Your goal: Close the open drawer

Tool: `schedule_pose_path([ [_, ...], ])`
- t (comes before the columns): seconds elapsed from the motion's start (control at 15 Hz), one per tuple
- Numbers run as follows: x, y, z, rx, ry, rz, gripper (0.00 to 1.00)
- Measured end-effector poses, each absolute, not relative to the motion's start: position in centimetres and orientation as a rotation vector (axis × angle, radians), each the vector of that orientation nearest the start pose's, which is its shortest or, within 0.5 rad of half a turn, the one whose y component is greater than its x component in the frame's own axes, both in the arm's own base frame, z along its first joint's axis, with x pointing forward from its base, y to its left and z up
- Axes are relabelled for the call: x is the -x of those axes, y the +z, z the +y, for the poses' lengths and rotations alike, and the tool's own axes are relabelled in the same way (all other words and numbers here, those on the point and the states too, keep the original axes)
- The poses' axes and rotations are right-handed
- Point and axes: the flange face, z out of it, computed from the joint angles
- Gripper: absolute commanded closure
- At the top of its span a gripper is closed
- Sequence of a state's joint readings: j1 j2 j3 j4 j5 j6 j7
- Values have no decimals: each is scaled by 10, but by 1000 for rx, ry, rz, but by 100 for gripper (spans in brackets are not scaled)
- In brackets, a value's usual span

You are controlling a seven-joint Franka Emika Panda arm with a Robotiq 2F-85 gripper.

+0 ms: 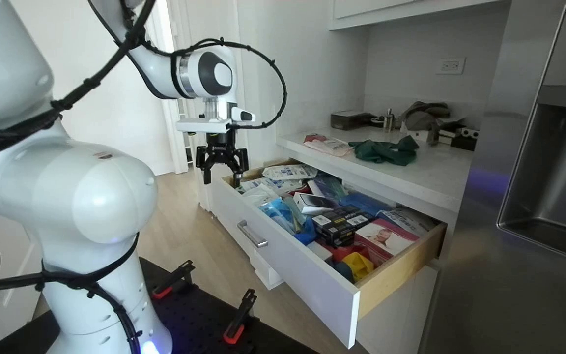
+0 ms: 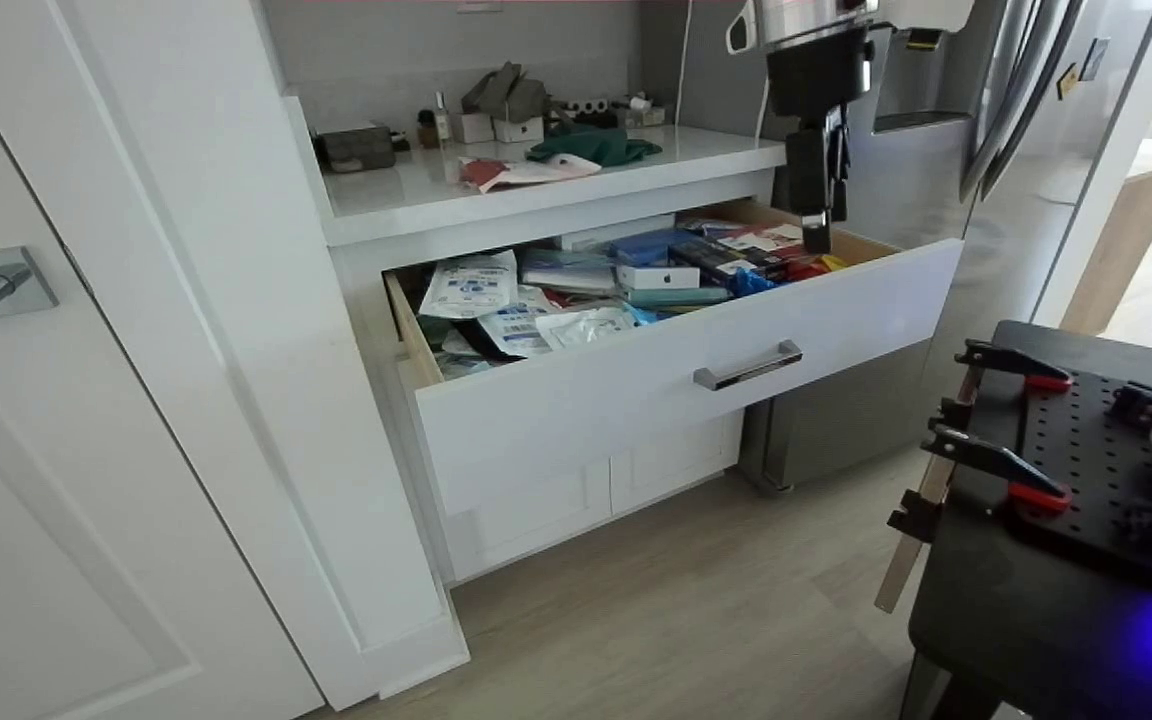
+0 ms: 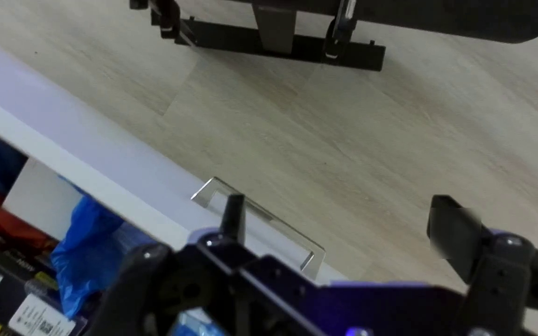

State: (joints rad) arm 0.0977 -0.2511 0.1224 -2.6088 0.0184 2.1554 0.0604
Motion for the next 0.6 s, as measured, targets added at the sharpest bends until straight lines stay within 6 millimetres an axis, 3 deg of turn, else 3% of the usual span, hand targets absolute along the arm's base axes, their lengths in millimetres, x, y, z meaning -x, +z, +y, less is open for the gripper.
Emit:
schedule_pose_path([
  [0.27, -373, 299, 88, 3082, 353, -107, 0],
  [0.6, -372, 280, 90, 2992, 108, 105, 0],
])
